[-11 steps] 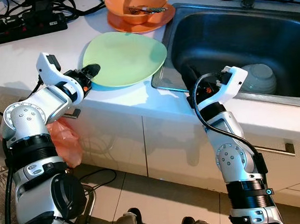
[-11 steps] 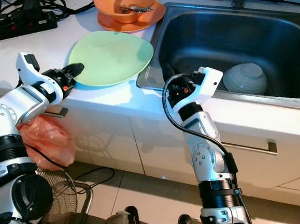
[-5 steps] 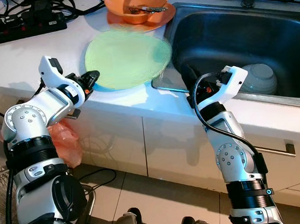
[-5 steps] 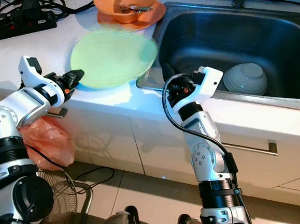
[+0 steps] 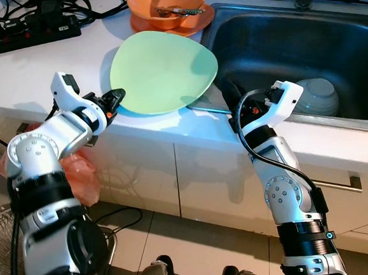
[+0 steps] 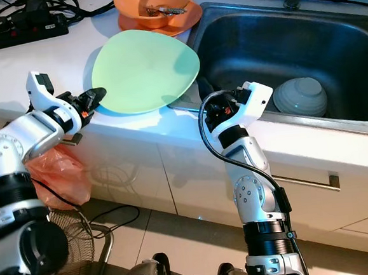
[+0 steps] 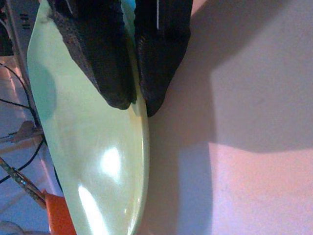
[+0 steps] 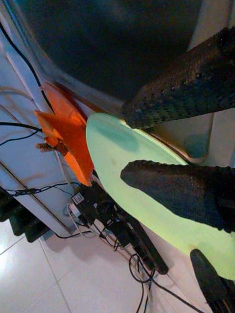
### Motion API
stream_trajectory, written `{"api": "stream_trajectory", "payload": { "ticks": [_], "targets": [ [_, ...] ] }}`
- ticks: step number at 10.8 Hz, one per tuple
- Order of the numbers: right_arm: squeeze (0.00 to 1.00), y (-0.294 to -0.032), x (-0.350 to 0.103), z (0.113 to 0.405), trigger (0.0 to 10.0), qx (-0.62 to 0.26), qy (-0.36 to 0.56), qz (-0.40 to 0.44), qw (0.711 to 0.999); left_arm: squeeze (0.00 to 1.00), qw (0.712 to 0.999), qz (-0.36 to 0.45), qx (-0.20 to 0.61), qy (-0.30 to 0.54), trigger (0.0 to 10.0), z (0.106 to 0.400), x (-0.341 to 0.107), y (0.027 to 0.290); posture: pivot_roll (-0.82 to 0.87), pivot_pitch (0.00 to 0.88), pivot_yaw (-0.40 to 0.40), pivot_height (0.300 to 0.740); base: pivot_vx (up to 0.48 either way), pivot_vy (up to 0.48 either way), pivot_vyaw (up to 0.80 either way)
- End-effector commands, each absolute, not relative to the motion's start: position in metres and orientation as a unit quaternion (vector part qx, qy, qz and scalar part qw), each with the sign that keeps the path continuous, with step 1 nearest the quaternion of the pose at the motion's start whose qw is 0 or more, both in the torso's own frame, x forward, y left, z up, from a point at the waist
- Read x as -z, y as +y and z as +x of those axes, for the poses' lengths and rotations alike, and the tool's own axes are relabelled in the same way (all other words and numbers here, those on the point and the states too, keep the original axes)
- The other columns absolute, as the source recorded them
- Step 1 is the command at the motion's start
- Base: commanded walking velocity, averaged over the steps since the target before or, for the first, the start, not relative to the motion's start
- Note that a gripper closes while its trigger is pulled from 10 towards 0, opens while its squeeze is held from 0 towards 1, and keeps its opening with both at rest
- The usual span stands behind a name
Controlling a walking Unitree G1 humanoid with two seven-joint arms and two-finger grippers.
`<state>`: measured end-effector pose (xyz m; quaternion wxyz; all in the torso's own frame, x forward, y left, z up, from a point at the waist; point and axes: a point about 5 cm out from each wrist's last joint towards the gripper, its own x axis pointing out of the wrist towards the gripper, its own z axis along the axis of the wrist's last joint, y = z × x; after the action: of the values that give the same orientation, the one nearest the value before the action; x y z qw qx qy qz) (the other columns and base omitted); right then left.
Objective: Kitchen organization
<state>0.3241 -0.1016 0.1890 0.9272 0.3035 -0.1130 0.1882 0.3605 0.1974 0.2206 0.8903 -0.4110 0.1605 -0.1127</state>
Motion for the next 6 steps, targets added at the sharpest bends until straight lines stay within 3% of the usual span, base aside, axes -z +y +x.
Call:
{"api": "stream_trajectory", "payload": {
  "ticks": [1, 2, 6],
  "targets": [
    [0.00, -0.101, -0.181, 0.325, 10.0, -0.186, -0.089, 0.301, 0.931, 0.00, 0.897, -0.376, 0.112, 0.205, 0.0, 0.355, -0.203, 0.188, 0.13, 0.189, 0.015, 0.740, 0.000, 0.000, 0.00],
    [0.00, -0.103, -0.180, 0.326, 10.0, -0.183, -0.089, 0.299, 0.932, 0.00, 0.904, -0.363, 0.126, 0.189, 10.0, 0.351, -0.205, 0.181, 0.14, 0.190, 0.010, 0.740, 0.000, 0.000, 0.00],
    [0.00, -0.109, -0.182, 0.329, 10.0, -0.179, -0.093, 0.295, 0.934, 0.00, 0.916, -0.342, 0.130, 0.166, 10.0, 0.337, -0.201, 0.171, 0.14, 0.186, -0.013, 0.740, 0.000, 0.000, 0.00]
  ]
}}
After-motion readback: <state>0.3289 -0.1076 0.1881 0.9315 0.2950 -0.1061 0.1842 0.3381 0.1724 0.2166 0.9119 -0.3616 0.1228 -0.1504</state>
